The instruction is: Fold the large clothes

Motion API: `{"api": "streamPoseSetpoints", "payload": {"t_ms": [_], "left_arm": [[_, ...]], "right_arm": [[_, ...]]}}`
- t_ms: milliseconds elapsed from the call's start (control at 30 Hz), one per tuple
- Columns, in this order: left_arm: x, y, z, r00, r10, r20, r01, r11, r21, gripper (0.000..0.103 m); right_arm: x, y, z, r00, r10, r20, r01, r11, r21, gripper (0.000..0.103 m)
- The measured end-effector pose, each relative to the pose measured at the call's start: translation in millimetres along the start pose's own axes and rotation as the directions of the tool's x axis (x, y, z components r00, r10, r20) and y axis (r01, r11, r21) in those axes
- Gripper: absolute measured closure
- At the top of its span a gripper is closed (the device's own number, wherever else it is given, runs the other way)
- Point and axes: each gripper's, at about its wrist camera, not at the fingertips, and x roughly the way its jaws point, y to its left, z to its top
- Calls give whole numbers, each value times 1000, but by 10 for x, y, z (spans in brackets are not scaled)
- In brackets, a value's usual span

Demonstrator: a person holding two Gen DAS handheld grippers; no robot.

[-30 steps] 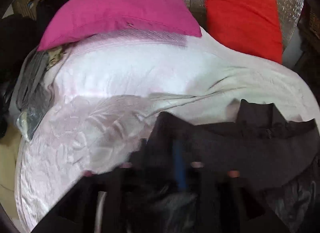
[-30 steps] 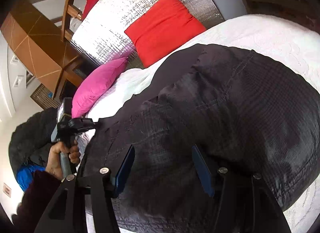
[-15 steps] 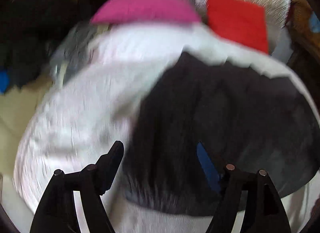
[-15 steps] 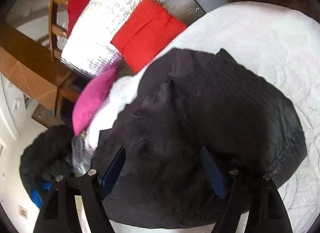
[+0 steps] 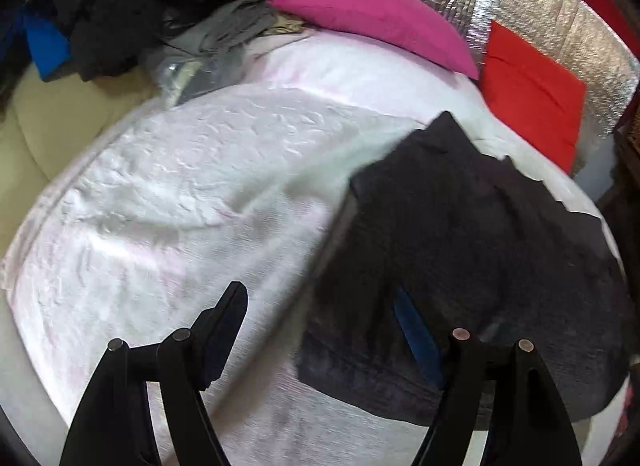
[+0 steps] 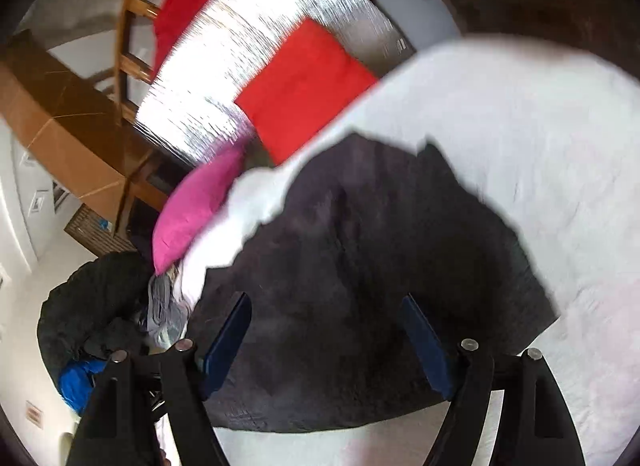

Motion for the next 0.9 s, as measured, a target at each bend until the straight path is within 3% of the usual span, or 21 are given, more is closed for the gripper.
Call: {"api": "streamPoseSetpoints", "payload": {"t_ms": [167,300,400,467,567,667,900], "left_arm": [[185,130,145,998,-54,-44,53,998,-20,27],[352,31,308,980,-167,-109,176,981,76,27],[427,15,420,962,-235,-139,251,961,116,26],[467,36,496,949,-277,-153,297,947,125,26],[542,35,587,925,-328,-192,353,929,114,26],[581,-8,584,884,-400,-241,429,900,80,25],[725,-115,576,817,-472,-332,523,848,83,24]], "right_arm": [[-394,-283,237,989,-22,148,16,999,40,22],[-527,-714,460,987,-33,156,13,992,126,22],[-471,-1112,588,995,48,88,-67,971,229,22],[-370,-1229,633,997,60,46,-69,968,240,22],[-159,-1256,710,997,76,-21,-69,972,225,22],[20,-1211,759,995,70,-75,-55,980,192,22],[437,-1114,804,971,47,-233,-27,996,89,21]]}}
